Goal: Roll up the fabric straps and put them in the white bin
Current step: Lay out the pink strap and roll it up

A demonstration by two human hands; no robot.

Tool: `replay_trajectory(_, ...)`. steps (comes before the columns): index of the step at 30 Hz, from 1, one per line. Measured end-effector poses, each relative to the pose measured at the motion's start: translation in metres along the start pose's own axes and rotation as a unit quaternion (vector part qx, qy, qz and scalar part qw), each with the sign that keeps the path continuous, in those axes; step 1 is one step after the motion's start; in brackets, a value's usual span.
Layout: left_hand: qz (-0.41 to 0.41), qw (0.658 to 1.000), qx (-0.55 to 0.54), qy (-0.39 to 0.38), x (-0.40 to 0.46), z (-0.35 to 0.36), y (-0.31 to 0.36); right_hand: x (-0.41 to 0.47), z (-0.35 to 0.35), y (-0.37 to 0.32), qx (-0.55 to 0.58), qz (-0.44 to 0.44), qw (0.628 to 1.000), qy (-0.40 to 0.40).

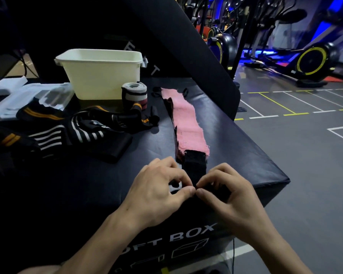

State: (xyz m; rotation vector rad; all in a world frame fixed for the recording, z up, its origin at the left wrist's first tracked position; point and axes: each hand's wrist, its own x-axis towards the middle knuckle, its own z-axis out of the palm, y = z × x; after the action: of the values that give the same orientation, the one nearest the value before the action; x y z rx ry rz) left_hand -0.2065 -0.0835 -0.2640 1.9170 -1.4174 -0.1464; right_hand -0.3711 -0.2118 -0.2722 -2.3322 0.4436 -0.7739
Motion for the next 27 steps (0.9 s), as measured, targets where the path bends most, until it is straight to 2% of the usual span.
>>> replay_trajectory(3, 0.002, 1.0, -0.005, -0.011, 0.003, 0.0, -0.002, -0.002, 0.002, 0.004, -0.108, -0.076, 0.991, -0.015)
replay_trajectory(6, 0.006, 1.0, -0.003, -0.011, 0.003, 0.0, -0.004, -0.001, 0.005, 0.01, -0.183, -0.118, 0.976, 0.016)
replay_trajectory(11, 0.044, 0.999, -0.004, 0.02, 0.003, -0.001, -0.007, -0.001, 0.008, 0.014, -0.198, -0.128, 0.97, 0.053)
replay_trajectory(16, 0.081, 0.996, 0.033, -0.01, 0.004, -0.008, -0.017, 0.003, 0.01, 0.013, -0.205, -0.126, 0.969, 0.058)
replay_trajectory(23, 0.071, 0.997, 0.016, -0.003, 0.01, -0.005, -0.02, 0.008, 0.01, 0.015, -0.206, -0.144, 0.966, 0.065)
replay_trajectory(27, 0.049, 0.999, -0.015, -0.013, 0.01, -0.005, -0.02, 0.007, 0.004, 0.018, -0.199, -0.126, 0.971, 0.047)
